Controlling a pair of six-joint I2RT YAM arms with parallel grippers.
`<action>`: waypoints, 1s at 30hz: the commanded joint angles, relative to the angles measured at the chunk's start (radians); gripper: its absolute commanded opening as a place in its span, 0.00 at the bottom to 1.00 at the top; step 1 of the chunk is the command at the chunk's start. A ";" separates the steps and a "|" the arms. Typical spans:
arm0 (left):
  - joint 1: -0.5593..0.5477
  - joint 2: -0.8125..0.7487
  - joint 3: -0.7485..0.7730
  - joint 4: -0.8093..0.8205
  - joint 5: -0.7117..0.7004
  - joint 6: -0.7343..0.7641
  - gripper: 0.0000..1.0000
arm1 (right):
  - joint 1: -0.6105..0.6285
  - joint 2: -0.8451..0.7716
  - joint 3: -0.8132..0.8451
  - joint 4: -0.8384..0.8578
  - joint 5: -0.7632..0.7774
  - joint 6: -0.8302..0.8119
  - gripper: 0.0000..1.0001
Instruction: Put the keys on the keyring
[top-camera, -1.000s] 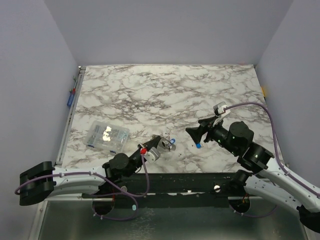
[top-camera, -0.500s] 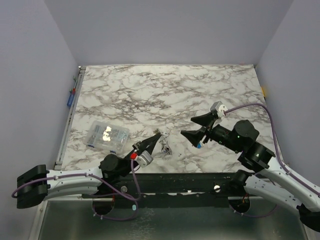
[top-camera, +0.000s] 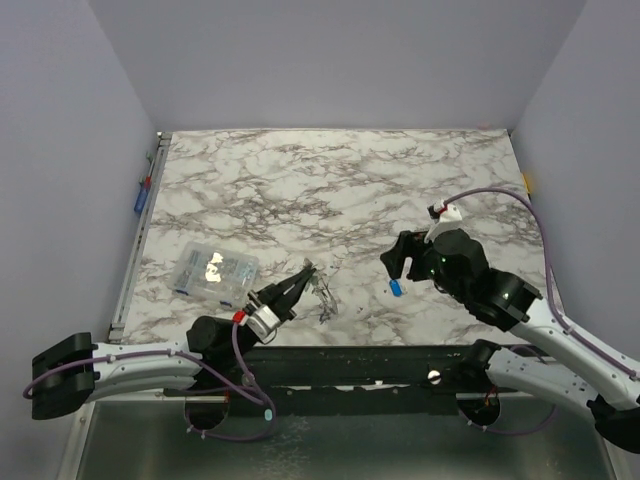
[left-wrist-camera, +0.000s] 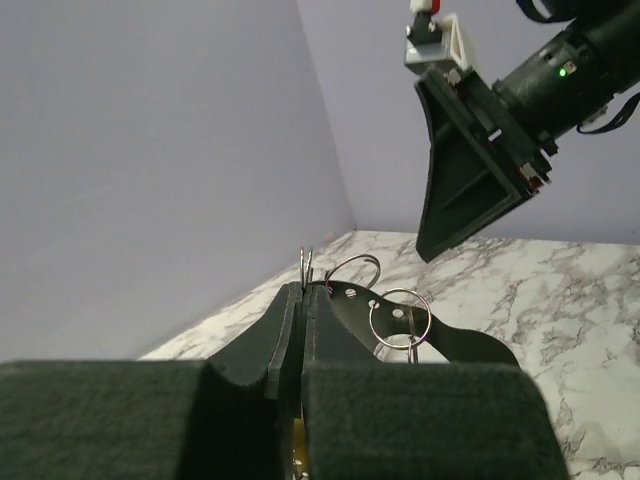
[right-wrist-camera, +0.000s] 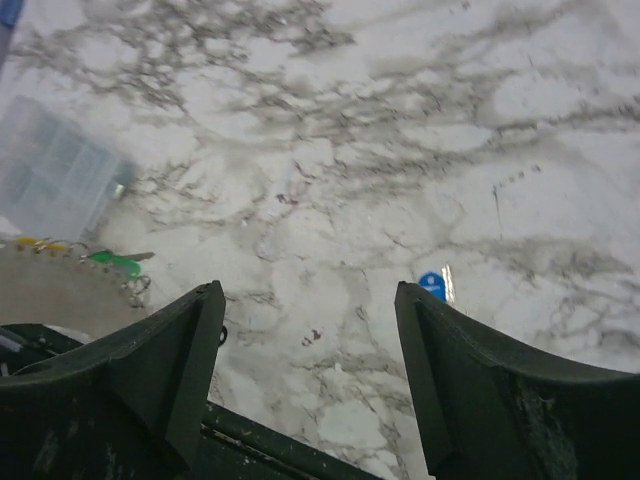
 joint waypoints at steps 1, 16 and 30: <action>0.004 -0.069 -0.028 0.062 0.033 -0.035 0.00 | 0.005 0.045 -0.007 -0.246 0.160 0.283 0.76; 0.004 -0.230 -0.027 -0.191 0.112 -0.046 0.00 | 0.004 0.352 -0.080 -0.384 0.269 0.934 0.48; 0.001 -0.204 -0.024 -0.203 0.127 -0.055 0.00 | -0.041 0.425 -0.206 -0.138 0.291 0.902 0.40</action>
